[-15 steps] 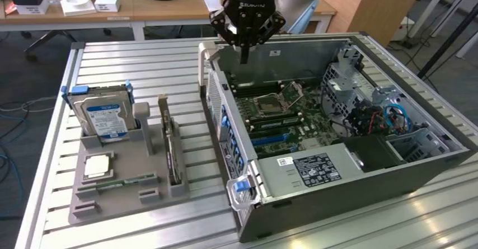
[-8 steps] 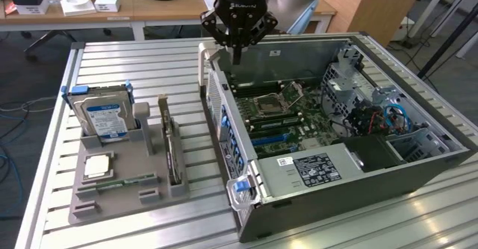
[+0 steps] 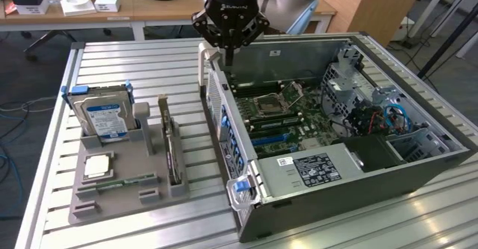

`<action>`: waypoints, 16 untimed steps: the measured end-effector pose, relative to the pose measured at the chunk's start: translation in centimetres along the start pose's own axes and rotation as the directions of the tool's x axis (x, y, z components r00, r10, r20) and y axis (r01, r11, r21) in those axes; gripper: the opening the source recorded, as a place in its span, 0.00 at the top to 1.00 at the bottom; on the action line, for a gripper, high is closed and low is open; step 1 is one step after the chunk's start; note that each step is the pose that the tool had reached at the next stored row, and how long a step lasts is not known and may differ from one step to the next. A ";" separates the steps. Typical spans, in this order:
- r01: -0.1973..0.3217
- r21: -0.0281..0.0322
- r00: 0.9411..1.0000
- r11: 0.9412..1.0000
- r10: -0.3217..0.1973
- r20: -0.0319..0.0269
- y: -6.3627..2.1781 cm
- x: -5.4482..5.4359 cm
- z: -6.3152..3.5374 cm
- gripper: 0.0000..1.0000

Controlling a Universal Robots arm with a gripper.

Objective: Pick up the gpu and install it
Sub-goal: 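Reach for the gpu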

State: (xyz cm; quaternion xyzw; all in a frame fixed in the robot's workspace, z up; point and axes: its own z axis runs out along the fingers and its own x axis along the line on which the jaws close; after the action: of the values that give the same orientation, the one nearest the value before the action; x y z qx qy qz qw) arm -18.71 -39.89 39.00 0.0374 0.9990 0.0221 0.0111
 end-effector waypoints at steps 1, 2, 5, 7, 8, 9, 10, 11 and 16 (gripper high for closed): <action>0.000 0.000 1.000 1.000 0.000 0.000 -0.01 0.2 0.01 0.90; 0.000 0.000 1.000 1.000 0.000 -0.001 -0.03 0.4 0.02 0.90; 0.000 0.000 1.000 1.000 0.000 -0.002 -0.07 0.9 0.06 0.90; 0.000 0.000 1.000 1.000 0.000 -0.003 -0.09 1.3 0.08 0.90; 0.000 0.000 1.000 1.000 0.000 -0.003 -0.11 1.5 0.10 0.90; 0.000 0.000 1.000 1.000 0.000 -0.004 -0.13 1.7 0.12 0.90; 0.000 0.000 1.000 1.000 0.000 -0.004 -0.14 1.9 0.13 0.90; 0.000 0.000 1.000 1.000 0.000 -0.004 -0.15 2.2 0.14 0.90; 0.000 0.000 1.000 1.000 0.000 -0.006 -0.24 3.6 0.18 0.90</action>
State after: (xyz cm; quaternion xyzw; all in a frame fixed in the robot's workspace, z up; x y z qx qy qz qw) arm -22.28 -39.85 38.73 0.0375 0.9990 0.0219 0.0083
